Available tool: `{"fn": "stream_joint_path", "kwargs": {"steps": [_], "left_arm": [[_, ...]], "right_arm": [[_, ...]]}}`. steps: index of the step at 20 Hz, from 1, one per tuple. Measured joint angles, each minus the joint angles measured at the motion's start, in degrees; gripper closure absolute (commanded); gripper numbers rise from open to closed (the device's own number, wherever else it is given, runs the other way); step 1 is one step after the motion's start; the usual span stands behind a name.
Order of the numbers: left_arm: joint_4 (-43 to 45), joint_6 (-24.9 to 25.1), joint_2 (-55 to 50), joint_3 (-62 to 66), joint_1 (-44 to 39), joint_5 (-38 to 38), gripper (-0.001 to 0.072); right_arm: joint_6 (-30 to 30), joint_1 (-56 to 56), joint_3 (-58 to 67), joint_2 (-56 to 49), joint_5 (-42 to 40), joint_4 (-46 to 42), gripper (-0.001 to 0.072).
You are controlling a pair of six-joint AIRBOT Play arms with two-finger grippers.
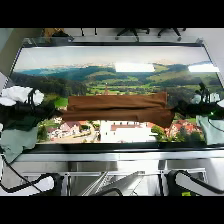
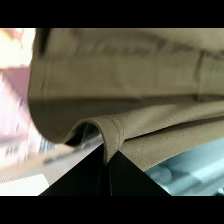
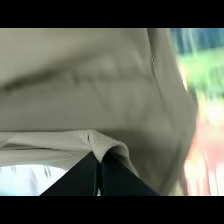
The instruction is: Fold the shirts.
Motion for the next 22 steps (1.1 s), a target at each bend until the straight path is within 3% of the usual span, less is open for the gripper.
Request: {"fn": "stream_joint_path", "kwargs": {"steps": [8, 9, 10, 11, 13, 14, 15, 22], "left_arm": [[-0.33, -1.46, -16.74, 19.76, -8.98, 6.67, 0.0692], [-0.33, -1.51, -18.78, 21.35, -9.46, 6.82, 0.0690], [-0.33, -1.68, -20.76, 22.84, -9.90, 6.86, 0.0690], [-0.35, -1.68, -22.40, 24.04, -10.25, 6.84, 0.0668], [-0.35, -1.88, -25.22, 26.12, -10.69, 6.27, 0.0028], [-0.35, -1.90, -26.08, 26.82, -10.80, 5.64, -0.0001], [-0.39, -1.95, -26.64, 27.36, -10.84, 4.94, 0.0000], [-0.55, -1.97, -24.39, 28.74, -7.30, 3.80, 0.0000]], "right_arm": [[-15.06, 2.64, 10.91, -18.64, -10.91, 15.28, 0.0677], [-17.00, 3.13, 11.37, -20.11, -12.09, 17.09, 0.0648], [-18.86, 3.41, 11.76, -21.29, -13.00, 18.47, 0.0488], [-20.22, 3.50, 12.11, -22.05, -14.03, 19.37, 0.0378], [-22.12, 3.04, 12.81, -22.91, -14.51, 19.78, 0.0199], [-22.69, 2.56, 13.11, -22.99, -14.25, 19.28, 0.0088], [-22.93, 1.86, 13.33, -23.02, -13.53, 18.10, 0.0064], [-20.13, -0.59, 13.86, -26.64, -6.88, 13.99, 0.0064]]}}
